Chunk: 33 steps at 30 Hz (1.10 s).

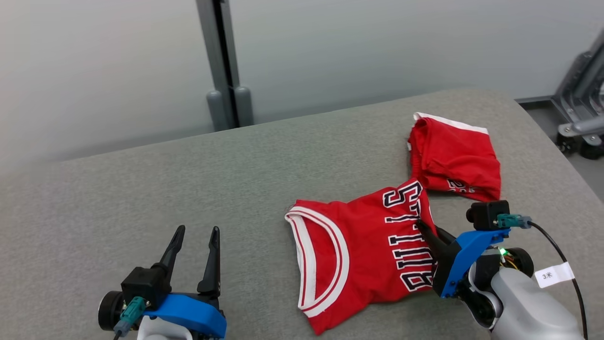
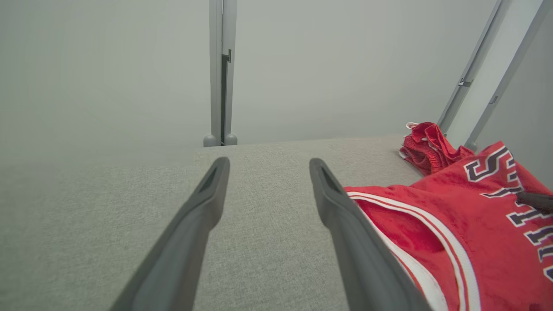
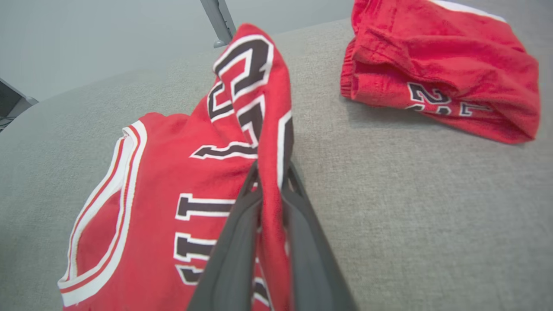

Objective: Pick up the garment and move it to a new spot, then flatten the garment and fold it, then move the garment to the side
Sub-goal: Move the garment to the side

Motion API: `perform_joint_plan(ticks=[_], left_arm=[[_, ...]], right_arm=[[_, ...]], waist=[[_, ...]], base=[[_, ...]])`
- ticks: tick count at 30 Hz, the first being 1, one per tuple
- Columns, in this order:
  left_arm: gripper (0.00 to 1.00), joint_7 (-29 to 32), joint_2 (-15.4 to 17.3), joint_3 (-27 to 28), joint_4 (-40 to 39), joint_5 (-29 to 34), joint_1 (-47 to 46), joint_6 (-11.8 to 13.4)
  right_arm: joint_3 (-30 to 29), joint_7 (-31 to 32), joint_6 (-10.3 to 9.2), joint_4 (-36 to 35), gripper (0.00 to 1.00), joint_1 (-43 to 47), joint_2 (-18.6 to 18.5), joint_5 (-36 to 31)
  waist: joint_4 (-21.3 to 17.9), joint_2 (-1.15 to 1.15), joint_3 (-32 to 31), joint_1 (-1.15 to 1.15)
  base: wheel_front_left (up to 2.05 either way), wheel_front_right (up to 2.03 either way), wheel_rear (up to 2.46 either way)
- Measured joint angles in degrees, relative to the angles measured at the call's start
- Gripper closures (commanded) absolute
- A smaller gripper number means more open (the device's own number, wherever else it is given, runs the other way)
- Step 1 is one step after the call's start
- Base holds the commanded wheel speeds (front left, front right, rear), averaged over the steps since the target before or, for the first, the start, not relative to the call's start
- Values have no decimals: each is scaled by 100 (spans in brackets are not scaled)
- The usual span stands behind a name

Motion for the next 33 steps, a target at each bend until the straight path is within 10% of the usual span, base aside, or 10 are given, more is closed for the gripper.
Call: perform_joint_plan(ticks=[12,33], left_arm=[[0,0,151,-208,-3,41,-376,0],[0,0,382,-268,29,68,-820,-12]], right_arm=[[218,169,0,-504,100,-868,-115,353],[-538,176,1,322,100,-2429,-1475,-323]], waist=[[-159,0,585,0],[176,1,1564,1]], base=[[0,0,0],[0,0,0]])
